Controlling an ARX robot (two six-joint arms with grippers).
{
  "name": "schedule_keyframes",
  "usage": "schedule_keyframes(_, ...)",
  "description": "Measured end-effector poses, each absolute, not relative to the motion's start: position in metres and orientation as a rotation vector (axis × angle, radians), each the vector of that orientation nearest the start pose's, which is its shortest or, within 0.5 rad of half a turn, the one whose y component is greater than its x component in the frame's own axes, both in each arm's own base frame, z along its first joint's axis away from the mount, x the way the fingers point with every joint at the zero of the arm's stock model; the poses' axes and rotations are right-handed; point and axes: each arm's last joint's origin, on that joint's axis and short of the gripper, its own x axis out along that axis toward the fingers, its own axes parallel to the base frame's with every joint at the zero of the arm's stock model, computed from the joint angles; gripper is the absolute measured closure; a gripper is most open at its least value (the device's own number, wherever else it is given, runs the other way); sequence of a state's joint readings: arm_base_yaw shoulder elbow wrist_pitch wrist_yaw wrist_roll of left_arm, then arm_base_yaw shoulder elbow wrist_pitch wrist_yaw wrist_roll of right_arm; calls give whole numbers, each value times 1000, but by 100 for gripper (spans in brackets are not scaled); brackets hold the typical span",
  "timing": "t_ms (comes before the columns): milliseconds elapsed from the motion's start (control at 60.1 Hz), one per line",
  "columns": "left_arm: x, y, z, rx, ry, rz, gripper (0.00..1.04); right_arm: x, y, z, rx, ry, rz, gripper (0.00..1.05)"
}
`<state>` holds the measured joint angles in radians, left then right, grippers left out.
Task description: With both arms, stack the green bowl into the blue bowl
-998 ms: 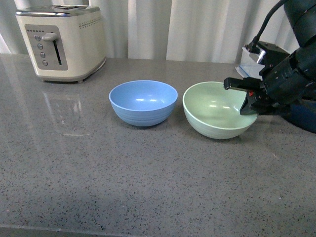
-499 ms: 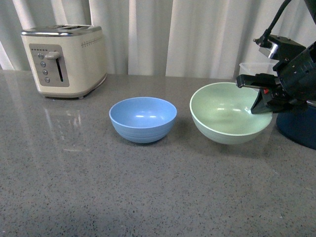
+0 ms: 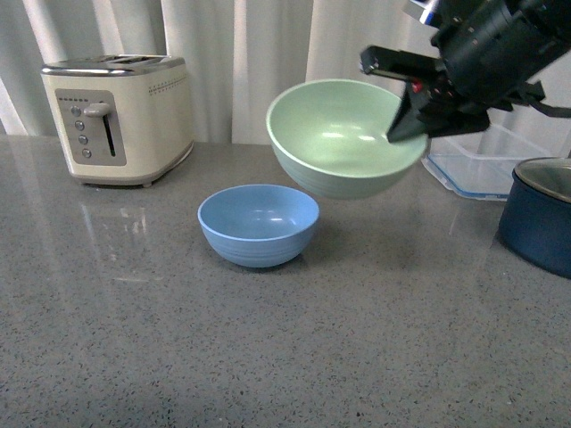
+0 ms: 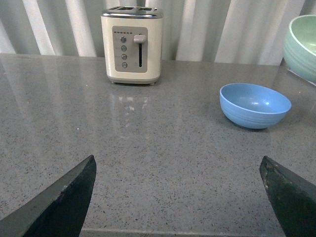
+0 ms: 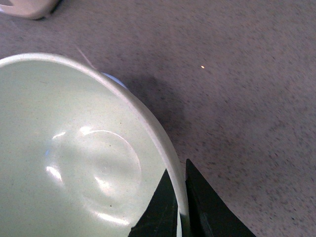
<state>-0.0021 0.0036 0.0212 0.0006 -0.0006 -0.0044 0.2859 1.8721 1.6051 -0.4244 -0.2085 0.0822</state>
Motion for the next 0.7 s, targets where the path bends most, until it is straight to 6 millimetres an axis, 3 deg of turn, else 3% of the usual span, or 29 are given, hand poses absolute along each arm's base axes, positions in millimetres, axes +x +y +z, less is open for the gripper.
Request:
schedule_keyframes(266,97,0,170,-4,-18,-2,7,424,157,275,34,741,517,104)
schedule_keyframes(699,97,0,170,-4,-18,-2,7,451,171,249,38,777,552,104)
